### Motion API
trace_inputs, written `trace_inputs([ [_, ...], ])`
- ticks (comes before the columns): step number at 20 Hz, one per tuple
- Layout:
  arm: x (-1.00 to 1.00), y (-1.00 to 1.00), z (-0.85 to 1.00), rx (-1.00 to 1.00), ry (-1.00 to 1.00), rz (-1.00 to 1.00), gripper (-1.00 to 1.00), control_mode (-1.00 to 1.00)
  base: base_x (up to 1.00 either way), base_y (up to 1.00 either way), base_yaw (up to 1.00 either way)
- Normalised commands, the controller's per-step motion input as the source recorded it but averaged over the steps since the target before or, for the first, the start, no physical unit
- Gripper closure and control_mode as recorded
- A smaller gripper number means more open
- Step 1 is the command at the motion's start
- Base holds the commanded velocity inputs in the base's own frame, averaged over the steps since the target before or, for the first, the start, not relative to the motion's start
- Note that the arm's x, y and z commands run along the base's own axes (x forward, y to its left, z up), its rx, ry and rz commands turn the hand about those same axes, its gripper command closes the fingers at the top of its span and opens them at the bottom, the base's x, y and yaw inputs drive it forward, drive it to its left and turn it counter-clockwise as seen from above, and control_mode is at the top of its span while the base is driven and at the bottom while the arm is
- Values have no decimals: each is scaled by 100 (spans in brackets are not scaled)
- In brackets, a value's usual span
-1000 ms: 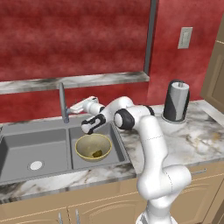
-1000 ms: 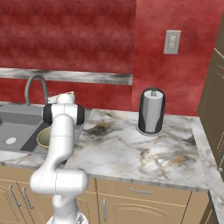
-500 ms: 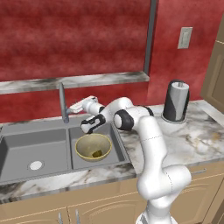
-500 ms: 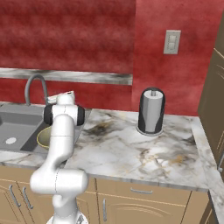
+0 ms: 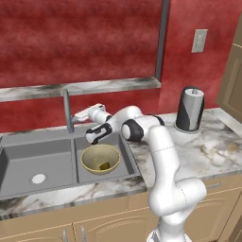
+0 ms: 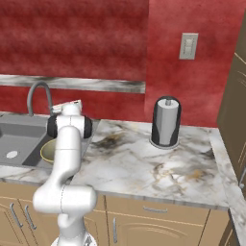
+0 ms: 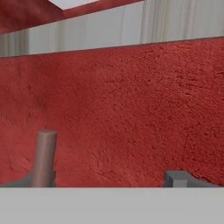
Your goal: Pick the kiwi from the cabinet and place it in the bowl. Then pick the bowl and place it in the sink. Then turn on the sink facuet.
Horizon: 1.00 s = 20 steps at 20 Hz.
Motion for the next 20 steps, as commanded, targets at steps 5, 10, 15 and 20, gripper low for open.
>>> trace_inputs([
  [5, 21, -3, 0, 7, 0, -12, -100, -100, 0, 0, 0],
  [10, 1, -35, 0, 10, 0, -14, 100, -100, 0, 0, 0],
  [15, 0, -62, 0, 12, 0, -13, 100, -100, 0, 0, 0],
  [20, 0, -89, 0, 18, 0, -9, 100, -100, 0, 0, 0],
])
